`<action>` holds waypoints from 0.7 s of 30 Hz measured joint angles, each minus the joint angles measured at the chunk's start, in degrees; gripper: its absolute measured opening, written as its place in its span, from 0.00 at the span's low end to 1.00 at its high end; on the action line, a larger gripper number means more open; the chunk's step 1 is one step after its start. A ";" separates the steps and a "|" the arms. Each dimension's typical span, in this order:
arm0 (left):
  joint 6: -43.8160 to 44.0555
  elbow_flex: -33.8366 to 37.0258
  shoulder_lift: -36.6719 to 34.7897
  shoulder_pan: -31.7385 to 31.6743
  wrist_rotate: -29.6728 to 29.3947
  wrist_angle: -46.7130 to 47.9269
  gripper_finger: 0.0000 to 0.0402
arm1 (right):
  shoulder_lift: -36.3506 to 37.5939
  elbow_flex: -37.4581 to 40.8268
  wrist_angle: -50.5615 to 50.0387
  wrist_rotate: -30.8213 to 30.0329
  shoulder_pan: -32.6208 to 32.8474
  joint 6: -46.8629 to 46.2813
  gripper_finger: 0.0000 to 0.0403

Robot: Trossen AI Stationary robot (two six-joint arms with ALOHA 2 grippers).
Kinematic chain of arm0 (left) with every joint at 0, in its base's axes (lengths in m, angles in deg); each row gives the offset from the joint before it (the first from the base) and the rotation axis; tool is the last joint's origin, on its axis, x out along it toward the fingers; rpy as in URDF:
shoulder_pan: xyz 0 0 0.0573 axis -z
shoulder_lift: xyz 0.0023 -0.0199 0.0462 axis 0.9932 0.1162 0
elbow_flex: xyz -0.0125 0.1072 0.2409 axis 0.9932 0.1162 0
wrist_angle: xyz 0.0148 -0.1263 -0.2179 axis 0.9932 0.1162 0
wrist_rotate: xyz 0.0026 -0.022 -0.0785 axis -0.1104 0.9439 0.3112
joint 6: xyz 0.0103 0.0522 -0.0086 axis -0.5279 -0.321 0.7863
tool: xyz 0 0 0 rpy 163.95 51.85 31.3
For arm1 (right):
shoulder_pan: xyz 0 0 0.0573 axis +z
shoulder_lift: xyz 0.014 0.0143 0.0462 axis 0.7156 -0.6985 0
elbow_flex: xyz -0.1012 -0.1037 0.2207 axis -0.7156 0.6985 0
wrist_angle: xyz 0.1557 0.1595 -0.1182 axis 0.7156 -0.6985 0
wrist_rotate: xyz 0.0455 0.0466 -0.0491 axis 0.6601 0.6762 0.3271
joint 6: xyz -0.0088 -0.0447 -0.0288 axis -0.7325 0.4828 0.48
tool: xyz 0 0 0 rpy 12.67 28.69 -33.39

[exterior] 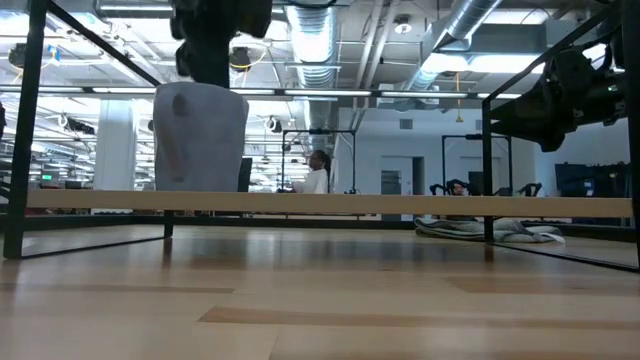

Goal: Stack small to large cups/mugs on shelf
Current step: Put the left purple mug on the shelf

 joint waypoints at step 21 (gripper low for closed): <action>-16.93 1.11 -22.91 4.90 -26.83 -6.45 0.42 | -0.02 -0.02 0.00 0.00 0.00 0.00 0.57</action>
